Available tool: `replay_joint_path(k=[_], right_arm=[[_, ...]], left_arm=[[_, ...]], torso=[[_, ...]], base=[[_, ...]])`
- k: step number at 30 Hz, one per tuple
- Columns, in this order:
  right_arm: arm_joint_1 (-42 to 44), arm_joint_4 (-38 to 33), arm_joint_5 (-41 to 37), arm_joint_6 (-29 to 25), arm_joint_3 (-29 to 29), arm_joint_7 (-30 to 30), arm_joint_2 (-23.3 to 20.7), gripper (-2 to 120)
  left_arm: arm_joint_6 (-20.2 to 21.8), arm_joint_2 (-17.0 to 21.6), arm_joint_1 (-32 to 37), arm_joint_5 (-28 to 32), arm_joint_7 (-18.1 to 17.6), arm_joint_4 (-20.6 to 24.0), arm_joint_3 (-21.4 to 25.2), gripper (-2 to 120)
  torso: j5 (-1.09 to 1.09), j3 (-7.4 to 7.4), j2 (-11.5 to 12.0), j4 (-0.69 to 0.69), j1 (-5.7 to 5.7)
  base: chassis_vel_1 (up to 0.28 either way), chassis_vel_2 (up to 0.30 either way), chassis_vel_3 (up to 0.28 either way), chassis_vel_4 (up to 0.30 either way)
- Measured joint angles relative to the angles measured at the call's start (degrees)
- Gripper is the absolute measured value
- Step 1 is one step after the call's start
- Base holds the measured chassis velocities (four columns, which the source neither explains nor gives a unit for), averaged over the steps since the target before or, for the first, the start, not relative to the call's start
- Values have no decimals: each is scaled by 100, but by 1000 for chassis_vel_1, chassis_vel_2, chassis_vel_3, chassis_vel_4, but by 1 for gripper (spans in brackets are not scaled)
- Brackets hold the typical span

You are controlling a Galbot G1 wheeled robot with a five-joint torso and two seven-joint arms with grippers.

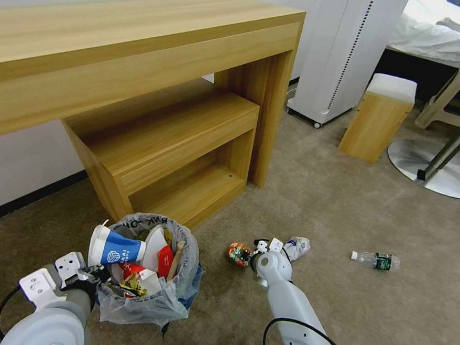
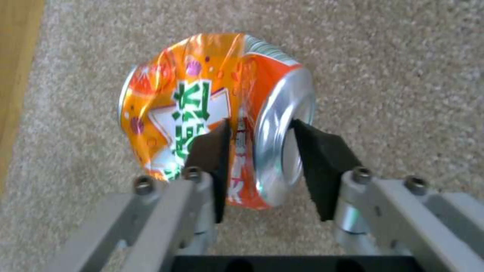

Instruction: Pick up the trash bin and place the garbage on the floor into it.

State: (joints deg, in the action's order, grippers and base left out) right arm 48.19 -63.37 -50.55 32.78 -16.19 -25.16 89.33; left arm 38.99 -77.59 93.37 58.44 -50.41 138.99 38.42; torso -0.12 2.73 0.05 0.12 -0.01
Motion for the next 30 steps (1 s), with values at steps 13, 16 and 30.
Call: replay_joint_path(k=[13,16,30], right_arm=[[346,-695,192,-284,203,221,-334,7],[580,-1375,169,-424,350,338,-595,7],[1210,-4362,-822,-1360,789,2069,-1353,7]], left_arm=[[-8,11,-8,4,-2,-29,-24,1],[-9,9,-5,8,-2,-51,-61,1],[-34,-106,88,210,-99,-116,-587,1]], torso=[[1,1,0,0,0],[1,1,0,0,0],[0,0,0,0,0]], base=[[0,0,0,0],[0,0,0,0],[0,0,0,0]])
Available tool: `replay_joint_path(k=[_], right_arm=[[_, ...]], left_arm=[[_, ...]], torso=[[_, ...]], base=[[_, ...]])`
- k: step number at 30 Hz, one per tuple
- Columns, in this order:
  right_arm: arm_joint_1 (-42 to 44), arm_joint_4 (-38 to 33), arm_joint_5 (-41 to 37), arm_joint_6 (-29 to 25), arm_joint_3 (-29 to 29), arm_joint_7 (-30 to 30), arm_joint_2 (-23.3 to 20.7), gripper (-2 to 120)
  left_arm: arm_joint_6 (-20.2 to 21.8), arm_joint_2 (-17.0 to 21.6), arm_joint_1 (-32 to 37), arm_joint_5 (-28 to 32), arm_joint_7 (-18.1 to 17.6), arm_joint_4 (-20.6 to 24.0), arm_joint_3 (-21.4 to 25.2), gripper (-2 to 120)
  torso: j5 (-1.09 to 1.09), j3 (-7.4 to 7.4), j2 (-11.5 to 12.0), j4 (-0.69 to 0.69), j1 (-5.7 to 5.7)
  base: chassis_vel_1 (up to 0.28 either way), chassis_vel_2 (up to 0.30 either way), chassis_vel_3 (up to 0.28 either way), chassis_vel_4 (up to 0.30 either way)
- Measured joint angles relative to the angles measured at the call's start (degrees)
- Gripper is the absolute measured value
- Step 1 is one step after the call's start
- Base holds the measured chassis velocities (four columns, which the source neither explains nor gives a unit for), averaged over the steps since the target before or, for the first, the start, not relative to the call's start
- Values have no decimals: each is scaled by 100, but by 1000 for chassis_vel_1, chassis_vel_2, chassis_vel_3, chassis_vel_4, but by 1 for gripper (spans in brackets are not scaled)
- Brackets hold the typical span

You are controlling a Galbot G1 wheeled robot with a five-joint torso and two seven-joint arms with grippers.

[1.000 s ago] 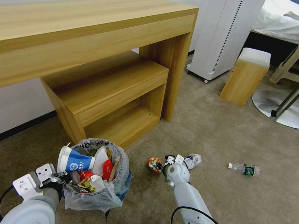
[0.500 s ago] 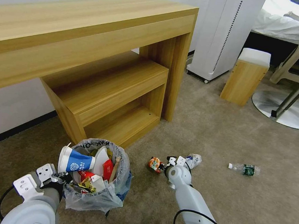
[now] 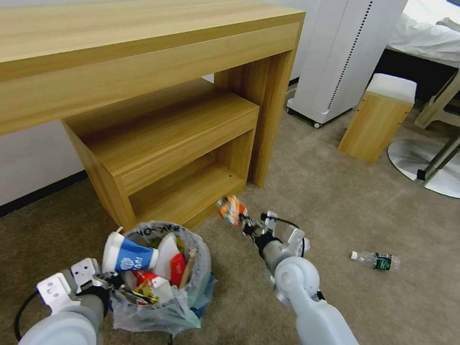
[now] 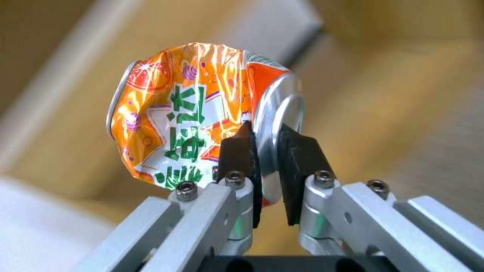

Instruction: Pick up the trash bin and place the garbage on the floor into it.

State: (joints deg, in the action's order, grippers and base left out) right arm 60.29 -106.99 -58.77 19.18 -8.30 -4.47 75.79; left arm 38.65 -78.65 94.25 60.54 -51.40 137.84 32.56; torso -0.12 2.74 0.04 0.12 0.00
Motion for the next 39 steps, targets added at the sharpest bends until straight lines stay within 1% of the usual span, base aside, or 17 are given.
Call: replay_joint_path(k=[1,3,4,7,8,11,12,15,22,29,35,39], right_arm=[[-29,-63,-52,-101,53,248,-18,7],[-88,-127,-56,-325,194,937,-29,7],[-88,-127,-56,-325,194,937,-29,7],[-114,-63,116,-549,437,1879,28,7],[-114,-63,116,-549,437,1879,28,7],[-169,282,515,-825,705,2791,107,7],[-169,282,515,-825,705,2791,107,7],[-234,577,679,-964,941,3382,115,7],[-278,793,892,-1042,1133,3730,69,7],[-278,930,1025,-855,1265,3903,4,7],[-207,779,1309,-845,1290,4220,-148,7],[-157,634,1400,-838,1264,4238,-290,7]], left_arm=[[0,-18,-3,-10,-5,-1,-41,1],[0,-60,-11,-52,-5,0,-147,1],[0,-60,-11,-52,-5,0,-147,1],[0,-102,-28,-122,-5,24,-262,1],[0,-102,-28,-122,-5,24,-262,1],[0,-161,-60,-181,2,41,-346,1],[0,-161,-60,-181,2,41,-346,1],[-2,-187,-53,-202,28,50,-414,1],[-15,-221,-52,-299,66,34,-517,1],[-22,-263,-53,-332,95,39,-568,1],[-27,-285,-71,-360,104,18,-556,1],[-29,-280,-72,-361,106,14,-520,1]], torso=[[1,0,0,0,0],[0,0,0,0,0],[0,0,0,0,0],[0,0,0,0,0],[0,0,0,0,0],[0,0,0,0,0],[0,0,0,0,0],[0,0,0,0,0],[0,0,0,0,0],[1,0,0,0,0],[1,0,0,0,0],[1,0,0,0,0]], base=[[0,0,0,0],[0,0,0,0],[0,0,0,0],[0,0,0,0],[0,0,0,0],[0,0,0,0],[0,0,0,0],[0,0,0,0],[0,0,0,0],[0,0,0,0],[0,0,0,0],[0,0,0,0]])
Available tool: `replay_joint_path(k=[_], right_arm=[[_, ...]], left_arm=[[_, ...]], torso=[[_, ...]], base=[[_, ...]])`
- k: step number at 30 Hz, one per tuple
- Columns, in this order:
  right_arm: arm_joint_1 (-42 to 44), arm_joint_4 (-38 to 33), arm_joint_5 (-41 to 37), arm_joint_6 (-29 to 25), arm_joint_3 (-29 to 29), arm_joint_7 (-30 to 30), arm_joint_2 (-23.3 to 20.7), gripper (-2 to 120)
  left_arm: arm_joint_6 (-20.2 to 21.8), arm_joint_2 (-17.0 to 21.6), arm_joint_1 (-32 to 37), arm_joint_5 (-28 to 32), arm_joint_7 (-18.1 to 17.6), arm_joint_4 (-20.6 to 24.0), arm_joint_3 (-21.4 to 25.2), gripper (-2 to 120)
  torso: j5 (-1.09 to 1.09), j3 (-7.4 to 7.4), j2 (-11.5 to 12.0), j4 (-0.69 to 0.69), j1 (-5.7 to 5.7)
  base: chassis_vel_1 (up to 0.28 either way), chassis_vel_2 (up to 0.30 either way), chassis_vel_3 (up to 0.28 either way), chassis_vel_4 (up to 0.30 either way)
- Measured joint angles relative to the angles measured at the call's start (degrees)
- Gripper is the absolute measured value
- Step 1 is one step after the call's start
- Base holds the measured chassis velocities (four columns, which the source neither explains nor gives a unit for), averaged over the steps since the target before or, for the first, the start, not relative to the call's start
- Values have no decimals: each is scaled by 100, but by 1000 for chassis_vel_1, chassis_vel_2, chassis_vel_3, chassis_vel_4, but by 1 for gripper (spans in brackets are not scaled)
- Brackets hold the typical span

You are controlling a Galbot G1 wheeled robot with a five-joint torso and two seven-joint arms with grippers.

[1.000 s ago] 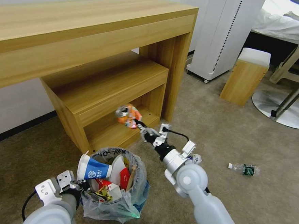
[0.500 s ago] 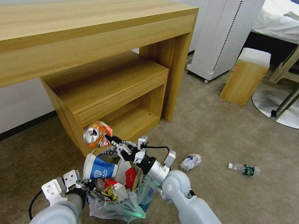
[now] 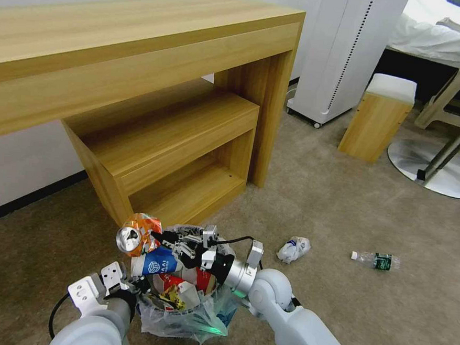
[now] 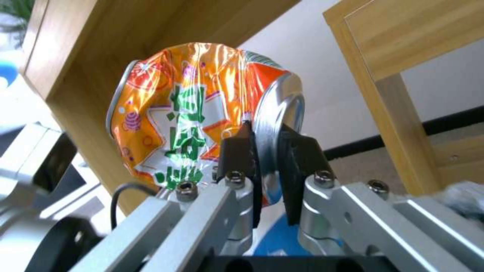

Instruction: Pick up the trash bin and place the garbage on the floor into it.

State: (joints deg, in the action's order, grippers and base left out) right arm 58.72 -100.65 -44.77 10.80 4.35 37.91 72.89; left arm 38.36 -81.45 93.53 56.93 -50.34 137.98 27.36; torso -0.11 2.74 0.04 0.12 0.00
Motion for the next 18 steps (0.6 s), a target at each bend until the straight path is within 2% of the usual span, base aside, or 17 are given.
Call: replay_joint_path(k=[3,6,10,16,18], right_arm=[[74,-215,136,43,-37,-55,-226,7],[238,-524,257,85,-147,-174,-744,7],[392,-666,419,124,-259,-371,-1059,7],[471,-707,586,160,-342,-703,-1113,7],[466,-745,607,256,-355,-897,-1133,11]], left_arm=[[-2,23,-3,2,1,-1,51,1],[-4,62,2,19,3,5,107,1],[-6,100,15,41,5,20,152,1],[-6,128,27,63,1,57,159,1],[-4,143,37,81,-13,71,167,1]], torso=[[1,0,0,0,0],[1,0,0,0,0],[0,0,0,1,0],[1,0,0,0,0],[0,0,0,0,0]], base=[[0,0,0,0],[0,0,0,0],[0,0,0,0],[0,0,0,0],[0,0,0,0]])
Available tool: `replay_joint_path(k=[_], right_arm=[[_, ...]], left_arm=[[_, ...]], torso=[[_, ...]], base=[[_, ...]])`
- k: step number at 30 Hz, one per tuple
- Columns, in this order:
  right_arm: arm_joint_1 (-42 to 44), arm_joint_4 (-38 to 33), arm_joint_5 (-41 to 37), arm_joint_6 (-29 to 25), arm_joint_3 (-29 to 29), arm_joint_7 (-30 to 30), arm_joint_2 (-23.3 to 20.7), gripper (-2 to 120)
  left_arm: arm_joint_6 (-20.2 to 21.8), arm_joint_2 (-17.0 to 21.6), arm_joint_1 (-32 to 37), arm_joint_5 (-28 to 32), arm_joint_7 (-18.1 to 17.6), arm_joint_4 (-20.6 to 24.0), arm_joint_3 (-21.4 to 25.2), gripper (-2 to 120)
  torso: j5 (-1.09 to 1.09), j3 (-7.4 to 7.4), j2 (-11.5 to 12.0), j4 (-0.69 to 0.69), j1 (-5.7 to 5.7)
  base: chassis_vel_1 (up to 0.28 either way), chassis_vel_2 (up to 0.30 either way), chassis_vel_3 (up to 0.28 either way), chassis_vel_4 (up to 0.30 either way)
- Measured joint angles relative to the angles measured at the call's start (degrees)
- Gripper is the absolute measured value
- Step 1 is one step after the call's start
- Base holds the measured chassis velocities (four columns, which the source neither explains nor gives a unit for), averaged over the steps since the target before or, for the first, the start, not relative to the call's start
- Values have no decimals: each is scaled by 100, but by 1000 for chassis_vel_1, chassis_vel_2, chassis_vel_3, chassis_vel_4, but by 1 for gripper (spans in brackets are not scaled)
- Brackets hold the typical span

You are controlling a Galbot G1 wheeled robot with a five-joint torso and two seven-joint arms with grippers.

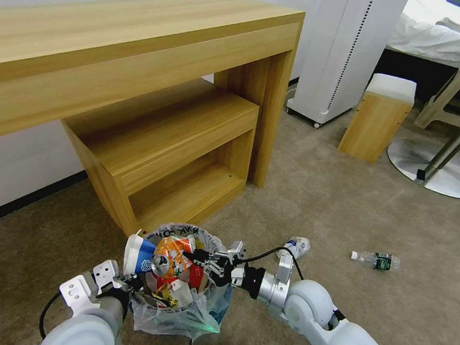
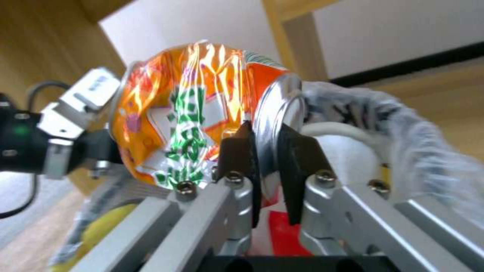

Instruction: Pick up the trash bin and place the garbage on the floor into it.

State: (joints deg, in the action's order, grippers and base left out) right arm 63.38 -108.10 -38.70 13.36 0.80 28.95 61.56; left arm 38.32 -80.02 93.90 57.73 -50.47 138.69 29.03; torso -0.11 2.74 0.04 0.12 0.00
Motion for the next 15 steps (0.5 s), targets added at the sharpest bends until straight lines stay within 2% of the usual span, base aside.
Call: replay_joint_path(k=[1,4,6,8,13,15], right_arm=[[0,0,0,0,0,0,0,11],[-10,-76,-30,131,-13,-126,-48,26],[-1,-117,-24,164,-16,-153,-75,30],[34,-292,-19,224,-36,-303,-182,41],[71,-497,-27,250,-99,-426,-275,53],[114,-798,-92,224,-301,-638,-354,66]], left_arm=[[0,0,0,0,0,0,0,1],[6,19,14,13,-5,25,32,1],[7,23,14,20,-6,31,49,1],[9,37,6,47,-5,38,99,1],[10,41,-6,68,-6,38,136,1],[12,43,-36,83,-4,35,181,1]], torso=[[0,0,0,0,0],[0,0,0,0,0],[0,0,0,0,0],[0,0,0,0,0],[0,0,0,0,0],[-1,0,0,1,0]], base=[[0,0,0,0],[0,0,0,0],[0,0,0,0],[0,0,0,0],[0,0,0,0],[0,0,0,0]])
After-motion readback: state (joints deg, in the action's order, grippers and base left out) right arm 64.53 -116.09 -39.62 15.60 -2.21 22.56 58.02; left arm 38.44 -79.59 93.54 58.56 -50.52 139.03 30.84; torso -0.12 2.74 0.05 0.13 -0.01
